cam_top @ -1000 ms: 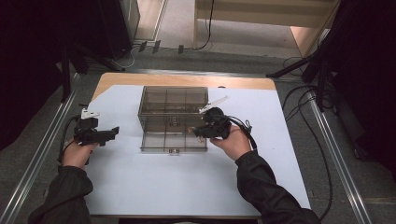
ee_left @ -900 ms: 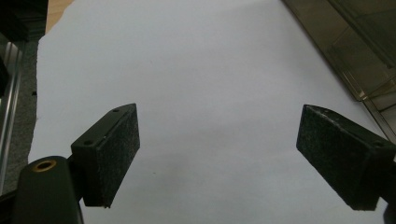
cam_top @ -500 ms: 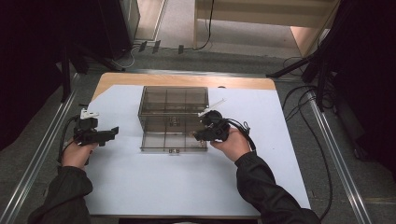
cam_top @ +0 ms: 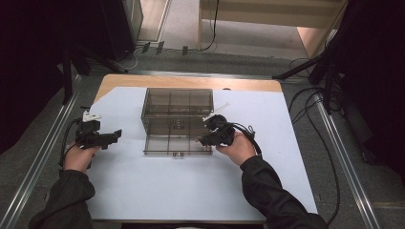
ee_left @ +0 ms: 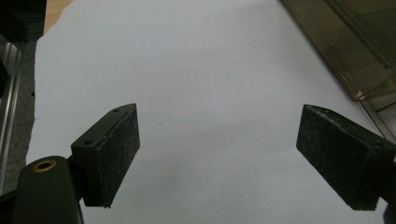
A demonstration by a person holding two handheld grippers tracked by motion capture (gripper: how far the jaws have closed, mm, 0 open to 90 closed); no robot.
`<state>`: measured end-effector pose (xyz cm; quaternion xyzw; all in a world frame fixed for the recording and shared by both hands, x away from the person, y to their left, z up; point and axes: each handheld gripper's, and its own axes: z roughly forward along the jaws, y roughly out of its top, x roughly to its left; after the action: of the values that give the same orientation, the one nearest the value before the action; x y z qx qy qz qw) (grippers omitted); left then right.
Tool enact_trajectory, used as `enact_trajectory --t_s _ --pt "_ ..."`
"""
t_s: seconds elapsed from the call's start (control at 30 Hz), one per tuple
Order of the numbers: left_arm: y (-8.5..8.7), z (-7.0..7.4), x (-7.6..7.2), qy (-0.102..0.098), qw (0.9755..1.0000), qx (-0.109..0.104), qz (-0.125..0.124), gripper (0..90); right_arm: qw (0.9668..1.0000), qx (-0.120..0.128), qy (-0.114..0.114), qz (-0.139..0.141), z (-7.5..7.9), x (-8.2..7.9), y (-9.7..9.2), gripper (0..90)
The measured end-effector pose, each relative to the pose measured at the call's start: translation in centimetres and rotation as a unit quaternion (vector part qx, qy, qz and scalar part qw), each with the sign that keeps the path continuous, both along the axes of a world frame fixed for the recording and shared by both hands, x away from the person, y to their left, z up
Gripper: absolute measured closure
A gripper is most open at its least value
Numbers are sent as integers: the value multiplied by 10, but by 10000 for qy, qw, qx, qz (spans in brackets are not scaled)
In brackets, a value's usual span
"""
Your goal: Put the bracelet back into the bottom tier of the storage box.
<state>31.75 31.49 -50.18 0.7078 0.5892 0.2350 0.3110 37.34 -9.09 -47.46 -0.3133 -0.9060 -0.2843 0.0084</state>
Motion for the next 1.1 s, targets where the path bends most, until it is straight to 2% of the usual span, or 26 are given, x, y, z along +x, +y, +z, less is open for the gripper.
enact_trajectory --t_s 0.2,0.63,0.9,1.1 --pt "-1 0 0 -1 10000 11 -6 145 10000 -81 56 -14 -7 3 1 819" --pt "-1 -1 1 22 10000 18 -16 145 9999 -99 121 -51 -19 5 7 816" --pt "-1 -1 1 12 10000 15 -26 145 9999 -123 63 -58 -23 6 9 809" --pt "-1 -1 1 19 10000 13 -20 145 9999 -111 109 -57 -27 8 10 800"
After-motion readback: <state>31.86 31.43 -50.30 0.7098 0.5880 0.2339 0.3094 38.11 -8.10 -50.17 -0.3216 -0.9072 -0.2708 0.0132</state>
